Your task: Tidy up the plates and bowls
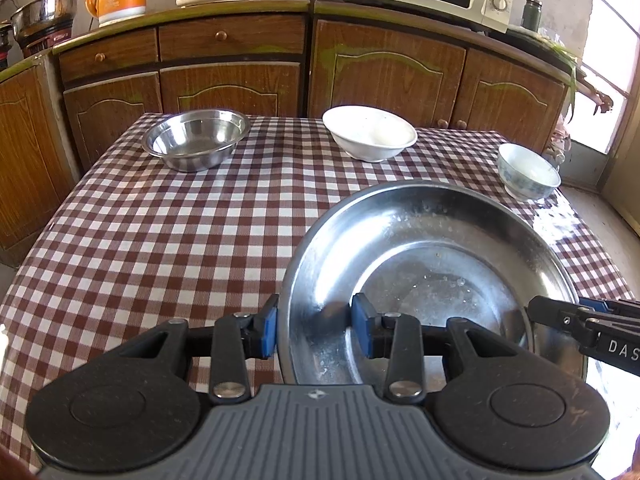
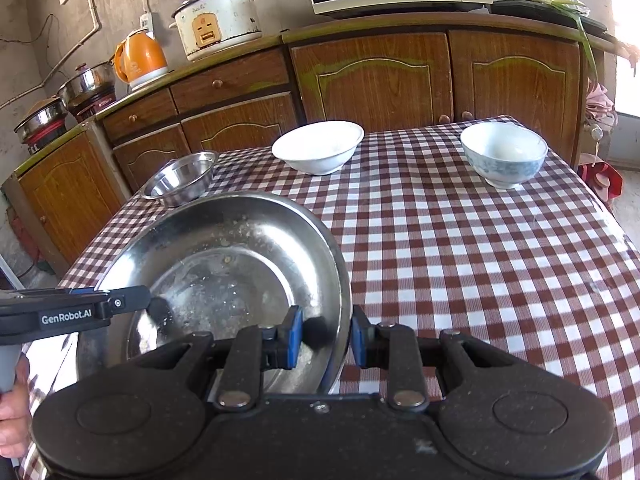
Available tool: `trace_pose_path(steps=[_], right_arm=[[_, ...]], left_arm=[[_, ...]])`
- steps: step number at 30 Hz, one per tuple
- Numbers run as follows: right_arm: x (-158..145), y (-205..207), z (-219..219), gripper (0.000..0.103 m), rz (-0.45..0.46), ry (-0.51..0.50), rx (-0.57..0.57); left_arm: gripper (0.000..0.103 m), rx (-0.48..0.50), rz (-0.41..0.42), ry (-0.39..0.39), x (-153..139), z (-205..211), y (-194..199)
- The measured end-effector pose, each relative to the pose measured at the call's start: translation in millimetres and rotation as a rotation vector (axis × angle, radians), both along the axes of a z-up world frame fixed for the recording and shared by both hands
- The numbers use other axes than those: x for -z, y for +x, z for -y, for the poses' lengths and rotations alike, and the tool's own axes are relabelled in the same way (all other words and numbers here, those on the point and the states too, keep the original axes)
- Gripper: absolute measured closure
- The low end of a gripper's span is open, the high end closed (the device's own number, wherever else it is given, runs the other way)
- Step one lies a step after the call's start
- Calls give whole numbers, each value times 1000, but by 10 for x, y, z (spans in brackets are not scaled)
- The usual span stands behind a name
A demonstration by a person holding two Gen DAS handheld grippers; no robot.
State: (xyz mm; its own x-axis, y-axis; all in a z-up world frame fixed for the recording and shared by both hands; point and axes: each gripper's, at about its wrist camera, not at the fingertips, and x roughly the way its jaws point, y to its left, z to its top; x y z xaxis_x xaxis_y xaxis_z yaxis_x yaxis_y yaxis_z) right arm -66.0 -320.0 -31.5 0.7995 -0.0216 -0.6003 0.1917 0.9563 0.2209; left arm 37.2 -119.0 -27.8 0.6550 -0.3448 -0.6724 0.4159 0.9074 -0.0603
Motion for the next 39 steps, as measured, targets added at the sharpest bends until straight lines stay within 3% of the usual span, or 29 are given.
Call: trace_pose_path(steps=[39], right_arm=[[351,1060,397,70,-35,5,34]], left_arm=[[65,-25,-40,36,291,394,853]])
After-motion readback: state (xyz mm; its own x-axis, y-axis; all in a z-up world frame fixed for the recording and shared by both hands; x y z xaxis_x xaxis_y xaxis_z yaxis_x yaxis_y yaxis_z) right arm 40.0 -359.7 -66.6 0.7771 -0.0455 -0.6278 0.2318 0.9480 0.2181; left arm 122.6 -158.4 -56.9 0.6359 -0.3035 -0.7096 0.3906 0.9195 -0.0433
